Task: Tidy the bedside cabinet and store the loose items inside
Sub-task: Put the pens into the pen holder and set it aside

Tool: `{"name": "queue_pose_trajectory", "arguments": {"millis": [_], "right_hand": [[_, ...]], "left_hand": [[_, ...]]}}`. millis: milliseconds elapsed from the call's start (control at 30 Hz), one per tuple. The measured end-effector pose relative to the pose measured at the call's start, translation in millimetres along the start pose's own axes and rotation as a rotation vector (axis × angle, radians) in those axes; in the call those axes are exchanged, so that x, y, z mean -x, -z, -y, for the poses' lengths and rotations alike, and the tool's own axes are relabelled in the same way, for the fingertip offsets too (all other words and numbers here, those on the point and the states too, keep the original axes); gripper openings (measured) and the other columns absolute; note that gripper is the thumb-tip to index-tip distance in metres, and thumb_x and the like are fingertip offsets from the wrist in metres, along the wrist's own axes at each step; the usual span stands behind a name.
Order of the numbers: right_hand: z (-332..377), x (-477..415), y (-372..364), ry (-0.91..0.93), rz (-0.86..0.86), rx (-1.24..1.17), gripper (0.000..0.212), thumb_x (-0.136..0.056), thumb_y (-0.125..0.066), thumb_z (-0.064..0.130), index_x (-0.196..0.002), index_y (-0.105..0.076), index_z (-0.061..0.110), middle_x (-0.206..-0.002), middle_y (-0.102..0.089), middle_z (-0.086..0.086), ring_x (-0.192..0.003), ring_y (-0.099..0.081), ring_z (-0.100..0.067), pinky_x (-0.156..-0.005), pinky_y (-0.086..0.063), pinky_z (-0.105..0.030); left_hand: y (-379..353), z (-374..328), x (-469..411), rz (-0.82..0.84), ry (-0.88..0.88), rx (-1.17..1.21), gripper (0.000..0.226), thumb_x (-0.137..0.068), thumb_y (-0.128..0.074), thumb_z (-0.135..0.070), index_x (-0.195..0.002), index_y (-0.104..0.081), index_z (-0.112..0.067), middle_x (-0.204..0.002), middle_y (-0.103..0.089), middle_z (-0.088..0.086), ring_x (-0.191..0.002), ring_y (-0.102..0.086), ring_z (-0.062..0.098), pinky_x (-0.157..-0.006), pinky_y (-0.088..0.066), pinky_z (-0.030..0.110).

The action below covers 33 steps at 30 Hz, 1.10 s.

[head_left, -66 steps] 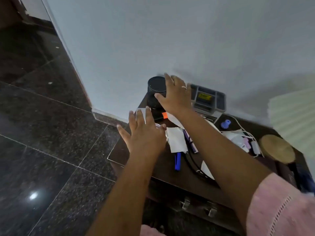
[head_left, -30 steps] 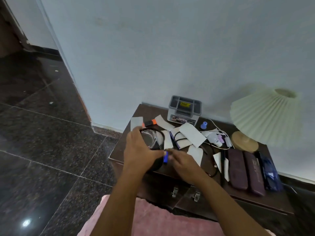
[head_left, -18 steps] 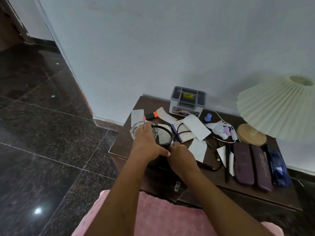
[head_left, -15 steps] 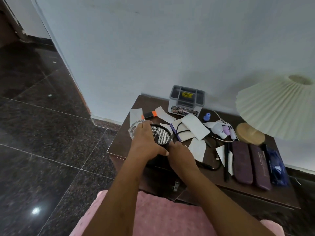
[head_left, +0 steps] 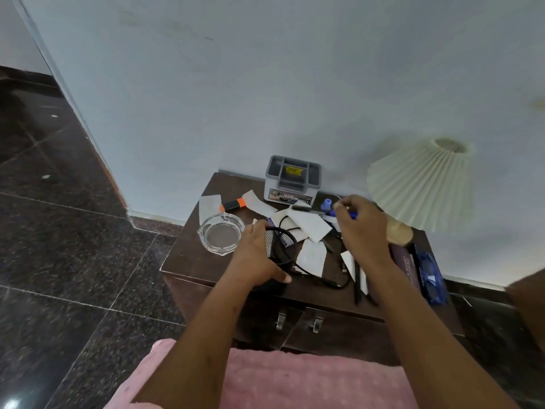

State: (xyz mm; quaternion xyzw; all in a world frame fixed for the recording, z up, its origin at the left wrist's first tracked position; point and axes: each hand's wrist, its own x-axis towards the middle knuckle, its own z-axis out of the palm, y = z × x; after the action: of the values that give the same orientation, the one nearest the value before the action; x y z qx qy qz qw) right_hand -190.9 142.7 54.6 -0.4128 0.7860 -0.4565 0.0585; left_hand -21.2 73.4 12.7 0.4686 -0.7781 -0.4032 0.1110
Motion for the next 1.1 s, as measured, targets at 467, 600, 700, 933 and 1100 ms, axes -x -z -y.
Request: {"name": "queue_pose_trajectory", "arguments": {"millis": [467, 600, 700, 933, 1100], "right_hand": [[-20.7, 0.9, 24.7, -0.02, 0.461, -0.062, 0.024, -0.092, -0.051, 0.042, -0.093, -0.065, 0.023, -0.064, -0.062, -0.005, -0.051, -0.051, -0.006, -0.051, -0.041, -0.018], [-59.6, -12.7, 34.4, -0.247, 0.438, 0.112, 0.023, -0.095, -0.047, 0.031, -0.094, -0.064, 0.015, -0.076, -0.062, -0.003, -0.062, -0.056, -0.012, -0.056, -0.042, -0.021], [-87.4, -12.8, 33.9, -0.229, 0.598, 0.552, 0.012, -0.087, -0.06, 0.018, -0.092, -0.066, 0.008, -0.09, -0.064, -0.008, -0.083, -0.06, -0.022, -0.072, -0.049, -0.031], [-98.8, 2.4, 3.0, -0.282, 0.533, 0.742, 0.046, -0.078, -0.071, 0.015, -0.116, -0.047, 0.005, -0.118, -0.056, -0.016, -0.108, -0.056, -0.032, -0.082, -0.047, -0.037], [-95.8, 3.1, -0.5, -0.481, 0.433, 0.578, 0.067, -0.077, -0.068, 0.012, -0.132, -0.032, -0.001, -0.122, -0.053, -0.02, -0.113, -0.054, -0.035, -0.083, -0.046, -0.037]], "left_hand": [[-18.6, -12.1, -4.2, 0.012, -0.129, -0.085, 0.112, -0.045, -0.092, -0.025, -0.139, -0.03, -0.023, -0.14, -0.037, 0.0, -0.128, -0.038, 0.02, -0.103, -0.036, 0.034], [-20.4, -14.3, -5.6, 0.031, -0.148, -0.107, 0.111, -0.046, -0.092, -0.027, -0.138, -0.03, -0.023, -0.139, -0.038, 0.001, -0.127, -0.04, 0.02, -0.102, -0.037, 0.033], [-22.4, -15.2, -5.3, 0.041, -0.163, -0.116, 0.112, -0.047, -0.092, -0.027, -0.139, -0.029, -0.024, -0.141, -0.036, 0.0, -0.128, -0.038, 0.019, -0.102, -0.036, 0.032], [-22.6, -13.0, -4.4, 0.067, -0.167, -0.118, 0.113, -0.049, -0.091, -0.028, -0.141, -0.026, -0.025, -0.144, -0.033, -0.001, -0.132, -0.035, 0.019, -0.105, -0.035, 0.033], [-20.8, -13.2, -4.6, 0.083, -0.164, -0.122, 0.114, -0.051, -0.091, -0.027, -0.142, -0.024, -0.026, -0.146, -0.03, 0.001, -0.134, -0.033, 0.02, -0.106, -0.034, 0.034]]}}
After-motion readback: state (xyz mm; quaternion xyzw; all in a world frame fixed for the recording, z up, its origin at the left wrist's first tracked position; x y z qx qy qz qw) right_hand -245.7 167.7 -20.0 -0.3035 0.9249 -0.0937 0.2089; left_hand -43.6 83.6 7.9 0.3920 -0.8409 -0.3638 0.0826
